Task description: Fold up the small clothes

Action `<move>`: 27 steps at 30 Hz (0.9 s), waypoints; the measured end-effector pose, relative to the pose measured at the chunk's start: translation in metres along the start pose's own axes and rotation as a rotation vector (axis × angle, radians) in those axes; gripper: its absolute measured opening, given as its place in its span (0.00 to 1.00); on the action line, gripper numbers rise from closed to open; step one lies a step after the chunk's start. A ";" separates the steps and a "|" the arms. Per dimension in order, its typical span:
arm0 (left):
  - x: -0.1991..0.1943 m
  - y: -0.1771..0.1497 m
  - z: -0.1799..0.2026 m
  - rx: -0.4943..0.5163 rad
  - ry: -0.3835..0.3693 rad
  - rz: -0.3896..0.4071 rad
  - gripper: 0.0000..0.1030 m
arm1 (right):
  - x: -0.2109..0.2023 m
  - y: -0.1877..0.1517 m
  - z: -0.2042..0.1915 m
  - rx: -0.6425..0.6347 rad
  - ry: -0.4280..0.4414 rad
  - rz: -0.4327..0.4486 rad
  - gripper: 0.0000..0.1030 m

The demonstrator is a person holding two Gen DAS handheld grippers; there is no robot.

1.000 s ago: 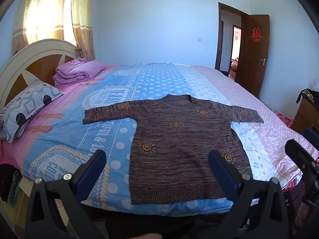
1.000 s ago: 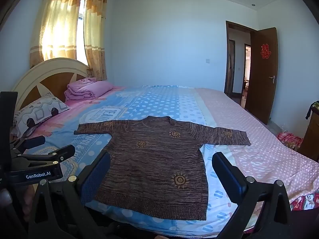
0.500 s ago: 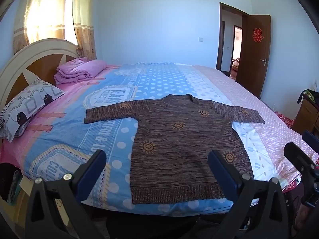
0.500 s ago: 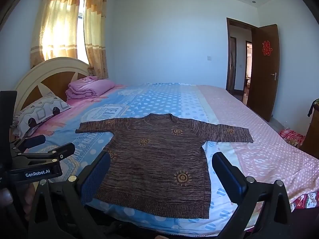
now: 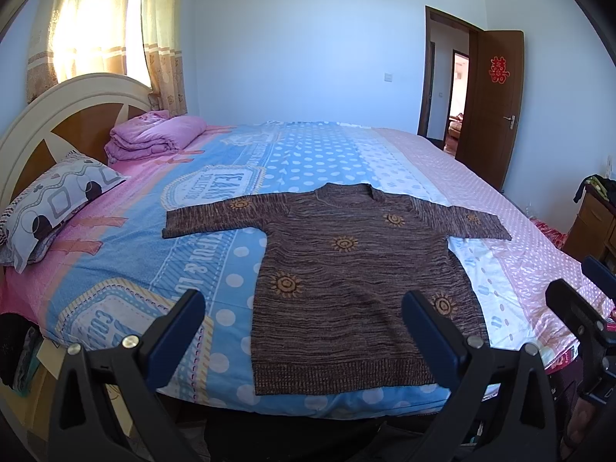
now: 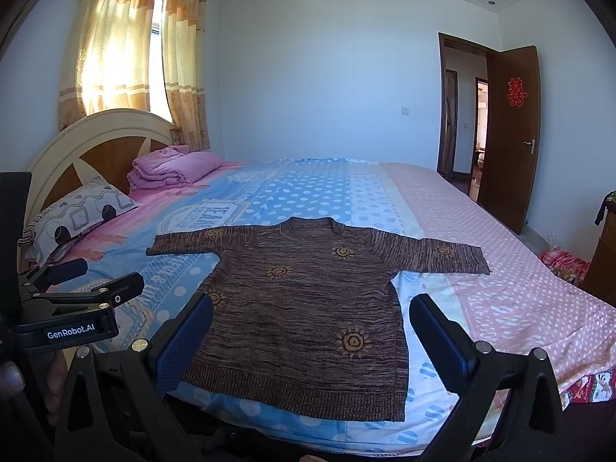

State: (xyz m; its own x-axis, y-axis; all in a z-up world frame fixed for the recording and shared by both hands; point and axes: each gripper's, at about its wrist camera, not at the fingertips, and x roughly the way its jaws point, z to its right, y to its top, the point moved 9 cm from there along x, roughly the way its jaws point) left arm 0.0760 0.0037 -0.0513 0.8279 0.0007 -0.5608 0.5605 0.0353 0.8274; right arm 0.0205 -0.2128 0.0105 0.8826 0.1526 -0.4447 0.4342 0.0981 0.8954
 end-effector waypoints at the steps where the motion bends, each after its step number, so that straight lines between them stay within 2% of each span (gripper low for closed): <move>1: 0.000 0.000 0.000 0.000 0.000 0.000 1.00 | 0.000 0.000 0.000 0.002 0.001 0.000 0.99; 27: -0.001 0.001 0.002 -0.004 0.000 0.002 1.00 | 0.001 0.001 -0.001 -0.002 0.004 -0.006 0.99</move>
State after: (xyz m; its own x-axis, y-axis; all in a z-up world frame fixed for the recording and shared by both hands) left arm 0.0758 0.0018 -0.0496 0.8291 0.0006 -0.5591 0.5586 0.0395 0.8285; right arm 0.0213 -0.2118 0.0107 0.8794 0.1559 -0.4498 0.4388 0.1011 0.8929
